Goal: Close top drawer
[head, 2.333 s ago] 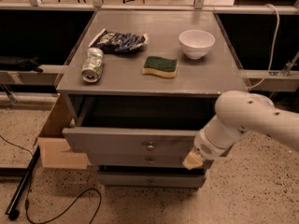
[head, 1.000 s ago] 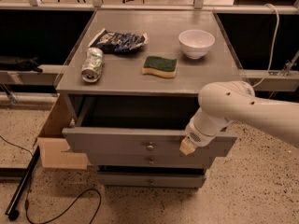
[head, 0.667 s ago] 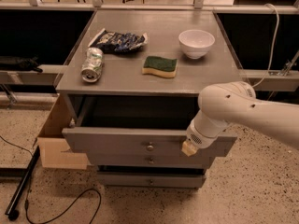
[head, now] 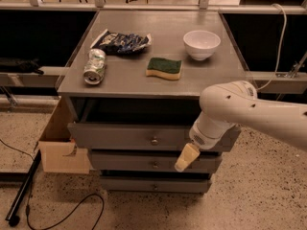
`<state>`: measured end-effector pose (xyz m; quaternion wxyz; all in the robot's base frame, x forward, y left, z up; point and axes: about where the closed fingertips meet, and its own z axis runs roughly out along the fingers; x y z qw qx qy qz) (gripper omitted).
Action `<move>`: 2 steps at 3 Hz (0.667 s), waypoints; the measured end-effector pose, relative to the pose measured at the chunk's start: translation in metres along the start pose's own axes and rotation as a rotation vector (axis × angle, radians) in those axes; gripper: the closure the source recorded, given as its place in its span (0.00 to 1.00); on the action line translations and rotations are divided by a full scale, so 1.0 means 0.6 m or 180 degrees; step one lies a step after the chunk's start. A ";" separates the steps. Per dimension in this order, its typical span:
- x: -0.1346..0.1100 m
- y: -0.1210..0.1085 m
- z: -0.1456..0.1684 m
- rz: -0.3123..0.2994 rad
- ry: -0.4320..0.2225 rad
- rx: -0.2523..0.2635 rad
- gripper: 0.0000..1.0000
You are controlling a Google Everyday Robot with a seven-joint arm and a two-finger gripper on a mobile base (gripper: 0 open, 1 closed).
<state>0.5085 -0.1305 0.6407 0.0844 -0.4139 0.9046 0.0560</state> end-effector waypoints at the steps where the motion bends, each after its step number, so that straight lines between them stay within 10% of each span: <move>1: -0.021 -0.024 0.013 0.0024 0.0004 0.0058 0.00; 2: -0.021 -0.024 0.013 0.0024 0.0004 0.0058 0.00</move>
Offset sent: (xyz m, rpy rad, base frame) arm 0.0943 -0.0019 -0.0248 -0.0441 -0.0553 -0.0689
